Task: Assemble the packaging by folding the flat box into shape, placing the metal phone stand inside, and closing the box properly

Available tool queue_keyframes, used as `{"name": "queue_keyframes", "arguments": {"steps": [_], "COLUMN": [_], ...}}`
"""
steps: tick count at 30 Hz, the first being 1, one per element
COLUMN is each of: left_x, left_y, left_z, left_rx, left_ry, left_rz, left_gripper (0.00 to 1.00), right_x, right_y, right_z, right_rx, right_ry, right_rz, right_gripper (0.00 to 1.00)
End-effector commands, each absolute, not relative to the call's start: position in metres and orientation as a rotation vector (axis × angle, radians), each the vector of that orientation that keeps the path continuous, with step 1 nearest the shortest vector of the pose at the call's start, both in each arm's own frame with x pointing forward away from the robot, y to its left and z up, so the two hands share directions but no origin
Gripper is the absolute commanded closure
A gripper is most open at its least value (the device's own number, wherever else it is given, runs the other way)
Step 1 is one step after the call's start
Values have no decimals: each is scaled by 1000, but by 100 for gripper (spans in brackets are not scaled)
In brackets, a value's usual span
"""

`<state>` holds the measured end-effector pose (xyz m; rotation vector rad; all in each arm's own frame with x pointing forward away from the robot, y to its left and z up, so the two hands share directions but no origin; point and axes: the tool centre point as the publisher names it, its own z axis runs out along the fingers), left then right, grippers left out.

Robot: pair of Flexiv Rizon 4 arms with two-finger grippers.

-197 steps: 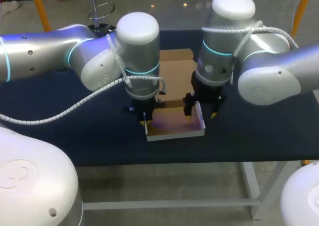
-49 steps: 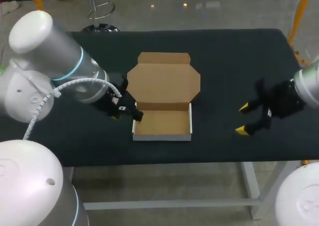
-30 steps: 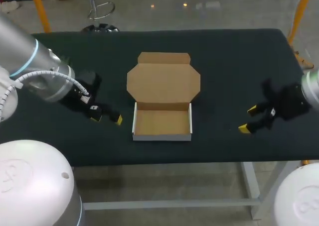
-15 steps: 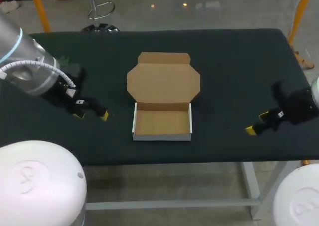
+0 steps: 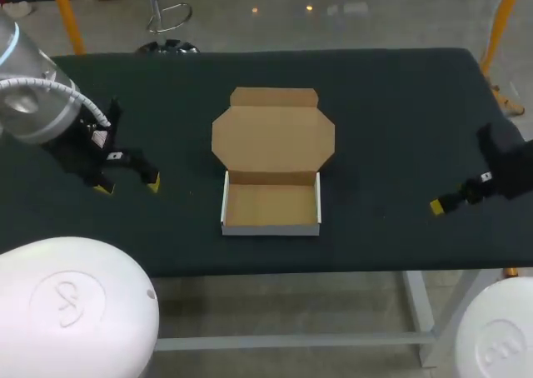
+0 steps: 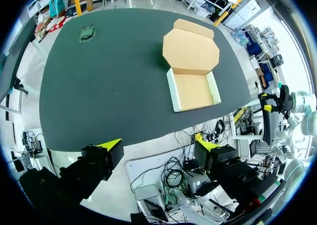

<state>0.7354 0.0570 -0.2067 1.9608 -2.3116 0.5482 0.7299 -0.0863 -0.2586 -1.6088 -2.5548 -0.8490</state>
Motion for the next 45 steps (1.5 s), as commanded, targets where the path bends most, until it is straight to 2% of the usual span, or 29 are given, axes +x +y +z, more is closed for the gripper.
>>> {"name": "queue_keyframes", "arguments": {"steps": [1, 15, 45], "left_x": [727, 720, 718], "left_y": [57, 62, 71], "left_z": [-193, -177, -177], "left_rx": [2004, 2124, 2218], "left_ry": [-2315, -2266, -2211], "left_rz": [513, 470, 477], "left_gripper": [0, 0, 0], "right_x": [721, 726, 726], "right_y": [-90, -104, -105], "right_z": [-233, -216, -212], "right_rx": [-1676, -1907, -2034], "right_ry": [-2538, -2381, -2323], "right_rz": [-794, -695, -631], "right_gripper": [0, 0, 0]}}
